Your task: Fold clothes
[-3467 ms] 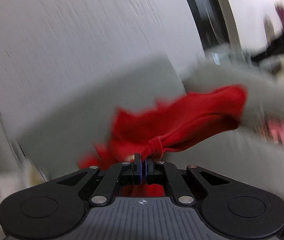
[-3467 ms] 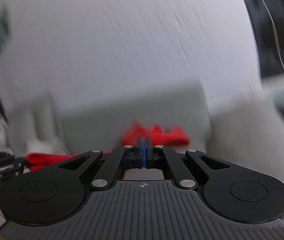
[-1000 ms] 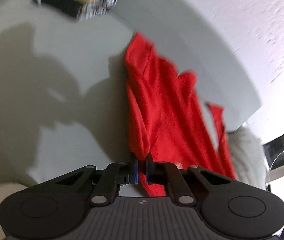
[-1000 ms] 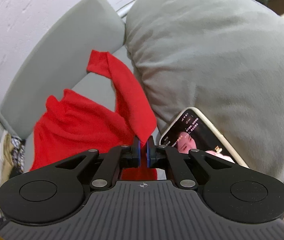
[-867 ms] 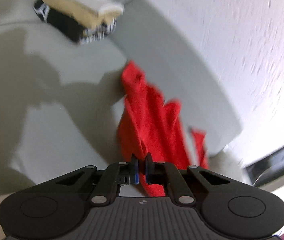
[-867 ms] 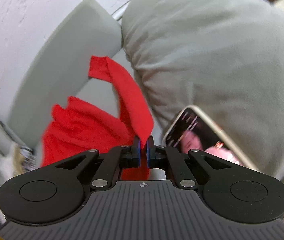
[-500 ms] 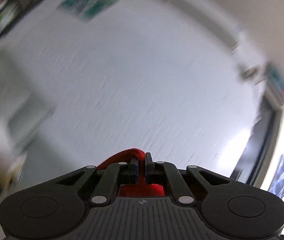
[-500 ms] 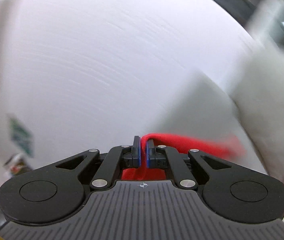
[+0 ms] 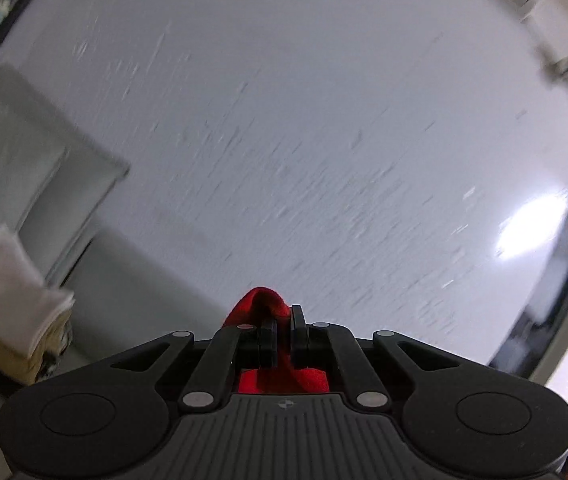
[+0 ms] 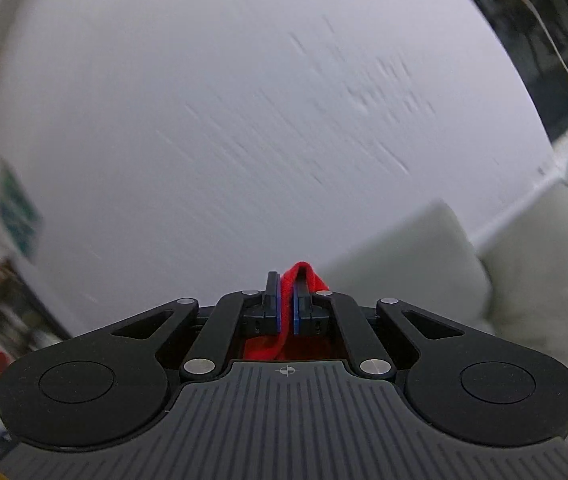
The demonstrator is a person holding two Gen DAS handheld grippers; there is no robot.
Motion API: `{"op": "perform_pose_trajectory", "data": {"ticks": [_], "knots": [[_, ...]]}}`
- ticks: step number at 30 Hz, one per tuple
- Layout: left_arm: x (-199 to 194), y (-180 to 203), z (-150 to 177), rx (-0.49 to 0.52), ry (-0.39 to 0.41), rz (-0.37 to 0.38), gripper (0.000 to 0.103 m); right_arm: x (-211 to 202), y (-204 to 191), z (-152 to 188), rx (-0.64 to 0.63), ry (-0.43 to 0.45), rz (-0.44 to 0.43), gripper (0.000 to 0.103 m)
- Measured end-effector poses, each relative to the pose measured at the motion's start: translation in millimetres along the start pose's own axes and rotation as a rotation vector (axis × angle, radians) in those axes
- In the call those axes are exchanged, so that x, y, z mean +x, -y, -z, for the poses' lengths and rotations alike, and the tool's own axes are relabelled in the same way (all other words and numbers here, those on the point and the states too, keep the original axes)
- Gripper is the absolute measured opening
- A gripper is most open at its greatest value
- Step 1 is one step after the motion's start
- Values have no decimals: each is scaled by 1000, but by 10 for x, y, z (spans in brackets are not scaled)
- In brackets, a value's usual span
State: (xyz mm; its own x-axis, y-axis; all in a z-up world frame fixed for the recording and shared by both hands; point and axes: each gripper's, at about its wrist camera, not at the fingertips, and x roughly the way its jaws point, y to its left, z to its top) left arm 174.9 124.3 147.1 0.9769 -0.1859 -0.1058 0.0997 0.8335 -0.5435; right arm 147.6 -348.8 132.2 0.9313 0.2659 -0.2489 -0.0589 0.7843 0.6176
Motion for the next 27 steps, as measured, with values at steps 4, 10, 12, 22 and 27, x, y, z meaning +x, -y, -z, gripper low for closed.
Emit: {"op": "perform_pose_trajectory", "data": {"ticks": [4,10,12,22,27], "knots": [[316,-66,-194,48,11,2,3,618,60,-80,-25,4,77,5],[319,325,-545,190,129,94,4,439,-228,-434,-157,173,9,5],[360,274,-404,192,107,89,4,374,-205,-418,-186,170,14,5],[34,-811,1596,-35,-202,-138,4,809,1203,1037,-6,-167,189,5],[-490,-1149,2271,-63,-366,-258,4,545,1839,1930,83,-329,286,5]]}}
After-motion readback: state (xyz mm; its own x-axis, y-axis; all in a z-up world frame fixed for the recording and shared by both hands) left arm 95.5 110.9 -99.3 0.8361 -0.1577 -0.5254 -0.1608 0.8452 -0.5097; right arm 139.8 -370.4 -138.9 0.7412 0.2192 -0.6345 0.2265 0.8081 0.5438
